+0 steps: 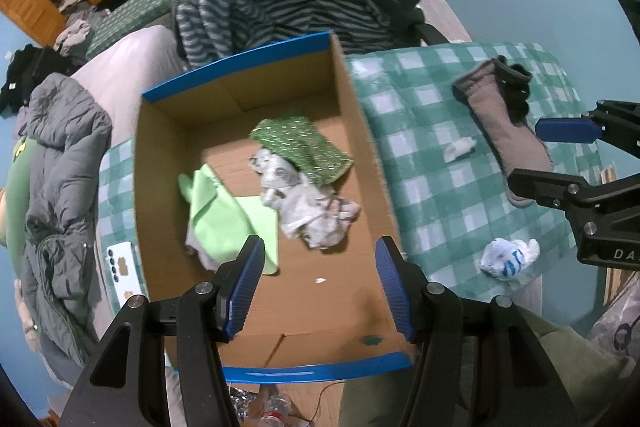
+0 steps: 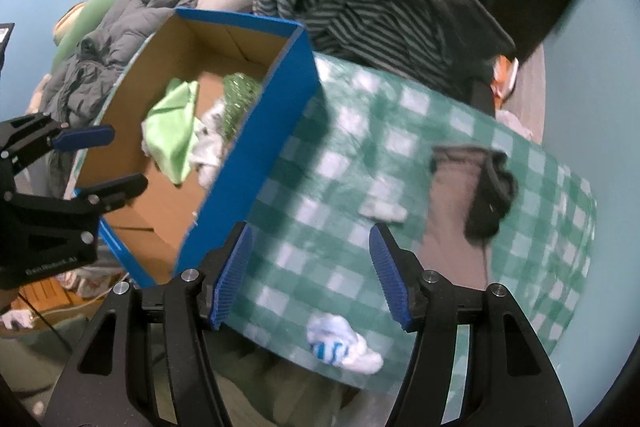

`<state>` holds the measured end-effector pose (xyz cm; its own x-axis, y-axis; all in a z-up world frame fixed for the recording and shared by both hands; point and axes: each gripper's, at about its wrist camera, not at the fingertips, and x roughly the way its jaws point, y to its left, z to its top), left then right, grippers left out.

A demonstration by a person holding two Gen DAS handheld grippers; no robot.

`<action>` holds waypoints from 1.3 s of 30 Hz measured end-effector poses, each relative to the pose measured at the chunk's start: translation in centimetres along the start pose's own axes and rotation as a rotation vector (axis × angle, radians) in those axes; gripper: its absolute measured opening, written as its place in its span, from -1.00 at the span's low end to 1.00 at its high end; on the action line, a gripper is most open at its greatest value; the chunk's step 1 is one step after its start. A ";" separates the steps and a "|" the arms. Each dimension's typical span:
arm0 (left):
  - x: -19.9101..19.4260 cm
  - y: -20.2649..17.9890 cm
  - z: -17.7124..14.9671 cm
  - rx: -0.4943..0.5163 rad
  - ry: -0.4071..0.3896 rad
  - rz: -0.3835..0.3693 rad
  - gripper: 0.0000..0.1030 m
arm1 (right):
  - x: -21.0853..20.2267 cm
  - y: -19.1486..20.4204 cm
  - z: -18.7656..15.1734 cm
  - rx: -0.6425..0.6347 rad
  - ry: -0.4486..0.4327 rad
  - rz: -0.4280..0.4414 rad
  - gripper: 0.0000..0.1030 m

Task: Organize soft objects
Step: 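Move the right tool to the white-and-blue plastic bag bundle while the left tool withdraws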

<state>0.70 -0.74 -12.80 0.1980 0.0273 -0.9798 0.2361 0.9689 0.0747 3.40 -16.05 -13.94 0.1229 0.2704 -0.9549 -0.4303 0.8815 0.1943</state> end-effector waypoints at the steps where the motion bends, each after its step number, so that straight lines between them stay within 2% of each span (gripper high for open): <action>1: 0.0 -0.6 0.1 0.008 0.001 -0.004 0.14 | 0.0 -0.5 -0.4 0.005 0.004 0.001 0.21; 13: 0.9 -6.0 -0.1 0.079 0.029 -0.056 0.15 | 0.6 -3.7 -5.2 0.019 0.053 0.022 0.23; 24: 2.4 -9.8 -2.0 0.119 0.072 -0.074 0.15 | 2.1 -4.6 -8.5 -0.026 0.104 0.025 0.24; 39: 4.7 -12.1 -4.8 0.108 0.142 -0.063 0.15 | 5.6 -4.9 -11.6 -0.117 0.173 0.070 0.27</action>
<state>-5.75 -11.12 -19.20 0.0451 0.0098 -0.9989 0.3456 0.9381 0.0248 -4.21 -23.38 -22.87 -0.0622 0.2499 -0.9663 -0.5347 0.8091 0.2437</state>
